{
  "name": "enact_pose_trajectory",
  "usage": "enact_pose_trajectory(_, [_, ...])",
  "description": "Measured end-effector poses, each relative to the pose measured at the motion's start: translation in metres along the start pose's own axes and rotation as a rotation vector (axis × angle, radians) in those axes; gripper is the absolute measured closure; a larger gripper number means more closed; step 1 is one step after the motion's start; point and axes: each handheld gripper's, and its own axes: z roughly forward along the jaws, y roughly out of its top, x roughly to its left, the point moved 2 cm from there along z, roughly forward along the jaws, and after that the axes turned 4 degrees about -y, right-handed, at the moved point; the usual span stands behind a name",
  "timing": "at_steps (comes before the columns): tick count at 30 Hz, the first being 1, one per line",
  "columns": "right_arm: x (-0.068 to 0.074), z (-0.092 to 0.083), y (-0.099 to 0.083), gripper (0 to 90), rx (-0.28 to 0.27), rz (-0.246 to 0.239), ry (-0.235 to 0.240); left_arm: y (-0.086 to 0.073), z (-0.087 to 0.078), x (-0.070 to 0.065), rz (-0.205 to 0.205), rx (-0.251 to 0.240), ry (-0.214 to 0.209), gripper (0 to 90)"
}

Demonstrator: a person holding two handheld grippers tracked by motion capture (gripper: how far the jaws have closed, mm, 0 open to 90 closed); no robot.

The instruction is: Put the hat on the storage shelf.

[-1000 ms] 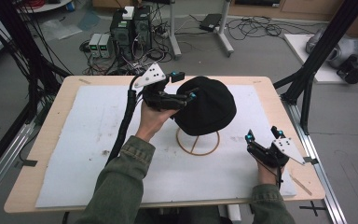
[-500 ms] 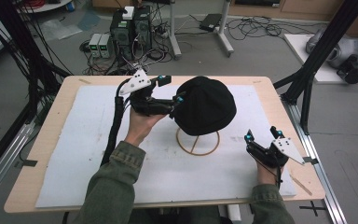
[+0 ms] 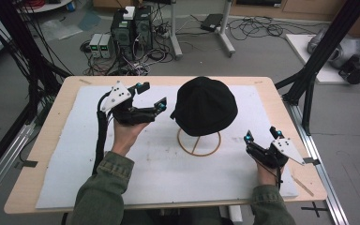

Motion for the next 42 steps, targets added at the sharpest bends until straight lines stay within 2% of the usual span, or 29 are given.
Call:
enact_pose_trajectory(4, [0.001, 0.000, 0.000, 11.9, 0.002, 0.004, 0.000, -0.008, -0.011, 0.000, -0.020, -0.026, 0.004, 16.8])
enact_pose_trajectory(7, [0.003, 0.001, 0.000, 12.0, 0.003, 0.001, 0.002, -0.015, -0.018, -0.001, -0.016, -0.020, 0.023, 16.7])
enact_pose_trajectory(15, [0.005, -0.001, 0.000, 11.9, 0.005, 0.001, 0.004, -0.028, -0.042, 0.003, -0.029, -0.008, 0.086, 16.6])
enact_pose_trajectory(20, [0.006, -0.001, 0.000, 11.9, 0.007, -0.004, 0.010, -0.034, -0.064, 0.009, -0.031, -0.001, 0.133, 16.5])
enact_pose_trajectory(23, [0.007, -0.002, 0.000, 11.6, 0.009, 0.008, 0.008, -0.041, -0.080, 0.013, -0.036, -0.002, 0.163, 16.2])
enact_pose_trajectory(29, [0.007, -0.002, -0.001, 11.6, 0.011, 0.011, 0.013, -0.056, -0.110, 0.020, -0.077, 0.011, 0.222, 16.4])
enact_pose_trajectory(31, [0.007, -0.002, -0.001, 11.6, 0.016, 0.017, 0.017, -0.059, -0.120, 0.021, -0.107, 0.000, 0.231, 16.6])
enact_pose_trajectory(33, [0.007, -0.002, -0.001, 11.6, 0.018, 0.018, 0.016, -0.061, -0.126, 0.021, -0.097, 0.004, 0.252, 16.7])
enact_pose_trajectory(37, [0.008, -0.004, -0.001, 11.5, 0.020, 0.025, 0.011, -0.067, -0.142, 0.021, -0.064, 0.044, 0.300, 16.5])
enact_pose_trajectory(42, [0.008, -0.005, -0.002, 11.5, 0.029, 0.032, 0.009, -0.075, -0.158, 0.024, -0.063, 0.074, 0.345, 16.7])
